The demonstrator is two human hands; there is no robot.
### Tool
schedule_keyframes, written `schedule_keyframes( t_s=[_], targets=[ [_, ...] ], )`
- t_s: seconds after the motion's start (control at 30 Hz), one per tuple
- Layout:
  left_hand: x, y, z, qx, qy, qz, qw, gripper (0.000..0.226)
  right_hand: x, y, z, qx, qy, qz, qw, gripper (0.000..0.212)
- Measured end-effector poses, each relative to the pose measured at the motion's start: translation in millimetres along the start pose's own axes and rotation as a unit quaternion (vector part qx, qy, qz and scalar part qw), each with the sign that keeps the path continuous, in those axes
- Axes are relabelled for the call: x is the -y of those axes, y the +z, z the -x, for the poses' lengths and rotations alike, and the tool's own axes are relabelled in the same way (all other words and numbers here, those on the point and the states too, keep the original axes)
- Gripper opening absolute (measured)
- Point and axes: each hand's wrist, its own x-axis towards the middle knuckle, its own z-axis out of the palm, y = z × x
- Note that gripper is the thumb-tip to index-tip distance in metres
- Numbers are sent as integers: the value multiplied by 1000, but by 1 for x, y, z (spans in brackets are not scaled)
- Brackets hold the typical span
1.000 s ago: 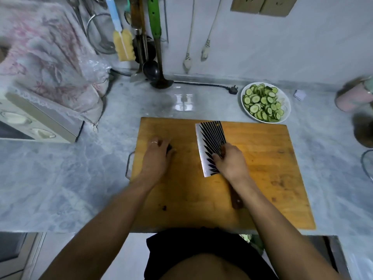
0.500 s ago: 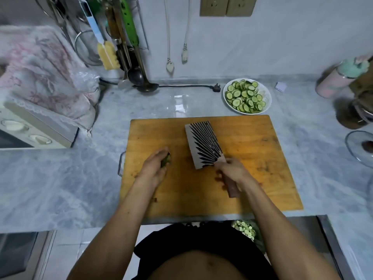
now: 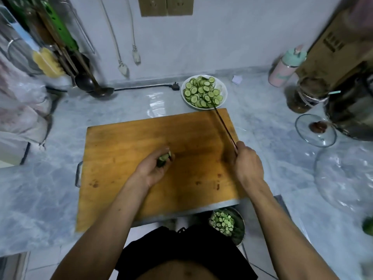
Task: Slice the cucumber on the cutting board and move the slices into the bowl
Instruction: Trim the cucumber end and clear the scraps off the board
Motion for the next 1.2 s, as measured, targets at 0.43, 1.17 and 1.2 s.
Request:
schedule_keyframes(
  t_s=[0.43, 1.17, 1.2],
  targets=[
    [17, 16, 6, -32, 21, 14, 999, 6, 9, 23, 26, 127, -112, 73, 983, 32],
    [30, 8, 25, -31, 38, -9, 999, 8, 7, 10, 73, 150, -49, -44, 987, 30],
    [27, 7, 25, -26, 36, -15, 999, 7, 1, 6, 74, 128, -13, -42, 991, 29]
  ],
)
